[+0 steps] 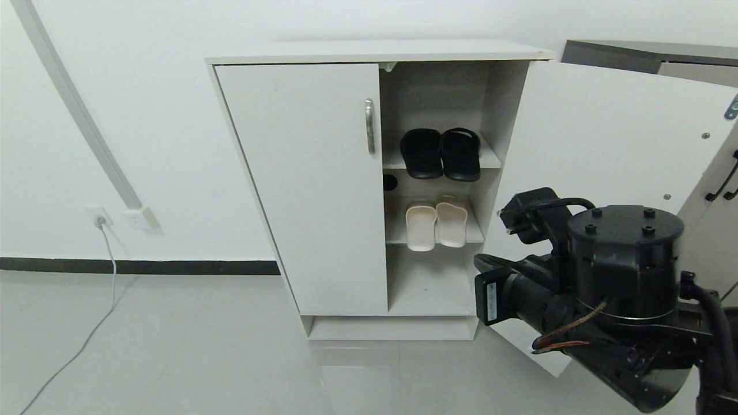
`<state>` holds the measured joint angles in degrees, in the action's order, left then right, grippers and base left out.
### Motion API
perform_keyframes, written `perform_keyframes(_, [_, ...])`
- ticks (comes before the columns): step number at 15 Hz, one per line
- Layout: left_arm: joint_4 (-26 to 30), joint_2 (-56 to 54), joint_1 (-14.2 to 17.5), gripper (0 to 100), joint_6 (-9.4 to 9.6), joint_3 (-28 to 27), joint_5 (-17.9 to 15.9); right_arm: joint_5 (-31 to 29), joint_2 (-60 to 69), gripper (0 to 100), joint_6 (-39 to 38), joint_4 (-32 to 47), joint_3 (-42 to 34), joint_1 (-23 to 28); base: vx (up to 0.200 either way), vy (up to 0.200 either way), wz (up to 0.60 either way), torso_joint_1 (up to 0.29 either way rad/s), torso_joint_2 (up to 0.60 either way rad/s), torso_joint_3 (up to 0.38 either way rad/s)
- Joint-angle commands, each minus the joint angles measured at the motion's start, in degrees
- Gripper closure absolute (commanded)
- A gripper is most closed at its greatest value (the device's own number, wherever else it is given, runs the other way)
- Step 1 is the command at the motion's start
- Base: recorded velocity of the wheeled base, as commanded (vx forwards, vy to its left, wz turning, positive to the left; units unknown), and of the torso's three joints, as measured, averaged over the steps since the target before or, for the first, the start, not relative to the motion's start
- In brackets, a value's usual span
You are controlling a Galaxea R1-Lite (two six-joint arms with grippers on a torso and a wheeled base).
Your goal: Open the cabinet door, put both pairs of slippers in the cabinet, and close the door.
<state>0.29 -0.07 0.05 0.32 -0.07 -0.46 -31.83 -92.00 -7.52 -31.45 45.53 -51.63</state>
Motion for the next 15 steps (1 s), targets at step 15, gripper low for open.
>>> perform_keyframes(15, [0.0, 0.1, 0.0, 100, 0.03, 0.0, 0.0, -0.3, 1.5, 100, 0.3, 0.2, -0.1, 0.5, 0.000, 0.000, 0.00, 0.091, -0.43, -0.341])
